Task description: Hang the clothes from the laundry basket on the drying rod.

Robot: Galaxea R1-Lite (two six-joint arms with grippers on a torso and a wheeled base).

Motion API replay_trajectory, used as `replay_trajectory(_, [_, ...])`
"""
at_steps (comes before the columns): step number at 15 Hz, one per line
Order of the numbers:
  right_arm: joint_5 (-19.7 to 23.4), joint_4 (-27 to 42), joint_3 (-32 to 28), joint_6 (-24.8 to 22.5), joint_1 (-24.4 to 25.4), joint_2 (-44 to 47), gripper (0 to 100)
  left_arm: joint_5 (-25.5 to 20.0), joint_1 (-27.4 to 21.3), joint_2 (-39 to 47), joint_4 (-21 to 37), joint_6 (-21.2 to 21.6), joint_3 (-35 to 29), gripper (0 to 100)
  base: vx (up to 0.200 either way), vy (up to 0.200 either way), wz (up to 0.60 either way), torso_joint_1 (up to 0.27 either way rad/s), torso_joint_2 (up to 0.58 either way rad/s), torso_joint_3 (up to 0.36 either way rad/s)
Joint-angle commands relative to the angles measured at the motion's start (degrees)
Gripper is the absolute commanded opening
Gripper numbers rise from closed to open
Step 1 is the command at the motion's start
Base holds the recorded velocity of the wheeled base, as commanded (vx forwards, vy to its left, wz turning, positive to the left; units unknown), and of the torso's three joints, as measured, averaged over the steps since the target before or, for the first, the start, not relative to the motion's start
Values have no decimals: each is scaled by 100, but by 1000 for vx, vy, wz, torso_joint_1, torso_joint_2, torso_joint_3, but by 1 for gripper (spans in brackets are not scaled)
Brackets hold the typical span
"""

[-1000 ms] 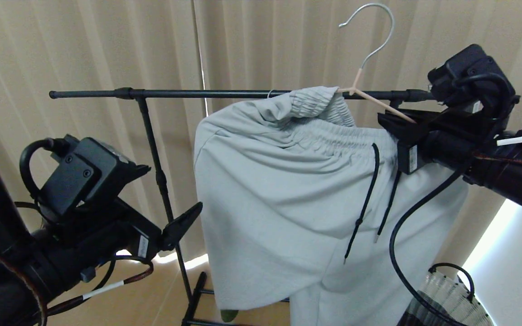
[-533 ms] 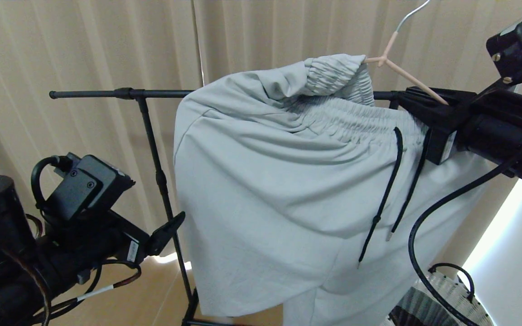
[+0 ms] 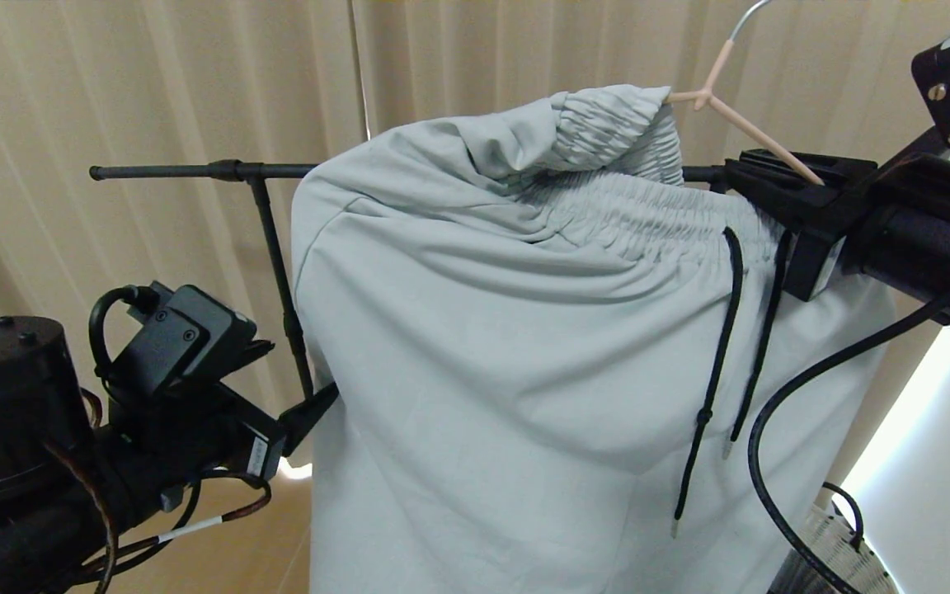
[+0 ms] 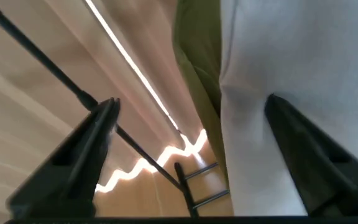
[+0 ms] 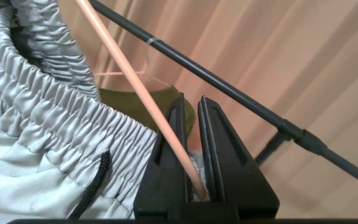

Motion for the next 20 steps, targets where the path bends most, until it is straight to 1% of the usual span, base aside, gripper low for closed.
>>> replay_trajectory(1, [-1, -3, 0, -3, 0, 10, 0, -1, 8, 26, -2, -2, -15, 0, 0, 0, 0, 0, 0, 0])
replay_trajectory(4, [-10, 6, 0, -3, 0, 10, 0, -9, 70, 26, -2, -72, 38, 0, 0, 0, 0, 0, 0, 0])
replay_trajectory(6, [-19, 15, -9, -3, -8, 19, 0, -9, 500, 26, -2, -28, 161, 0, 0, 0, 0, 0, 0, 0])
replay_trajectory(8, [-27, 15, -9, -3, -17, 19, 0, -9, 729, 26, -2, -28, 231, 0, 0, 0, 0, 0, 0, 0])
replay_trajectory(12, [-27, 6, -18, -3, -26, 36, 0, -45, 870, -9, -2, -72, 301, 0, 0, 0, 0, 0, 0, 0])
replay_trajectory(13, [-27, 15, -35, -3, -35, 36, 0, -229, 878, -35, -2, -72, 310, 0, 0, 0, 0, 0, 0, 0])
replay_trajectory(14, [-27, 15, -53, -3, -61, 45, 0, -625, 887, -97, -2, -72, 328, 100, 0, 0, 0, 0, 0, 0])
replay_trajectory(15, [-27, 23, -79, -3, -131, 54, 0, -994, 913, -158, -2, -72, 310, 100, 0, 0, 0, 0, 0, 0])
replay_trajectory(16, [-19, 50, -97, -3, -175, 63, 0, -1266, 913, -193, -2, -72, 310, 100, 0, 0, 0, 0, 0, 0])
replay_trajectory(17, [-10, 146, -141, -3, -228, 63, 0, -2005, 984, -272, -2, -72, 319, 100, 0, 0, 0, 0, 0, 0])
replay_trajectory(18, [-10, 199, -158, -3, -255, 63, 0, -2426, 1080, -290, -2, -19, 345, 100, 0, 0, 0, 0, 0, 0])
replay_trajectory(19, [-1, 208, -158, -3, -255, 54, 0, -2637, 1080, -281, -2, -19, 354, 100, 0, 0, 0, 0, 0, 0])
replay_trajectory(20, [8, 199, -158, 6, -255, 54, 0, -2673, 1063, -272, -2, -19, 354, 100, 0, 0, 0, 0, 0, 0])
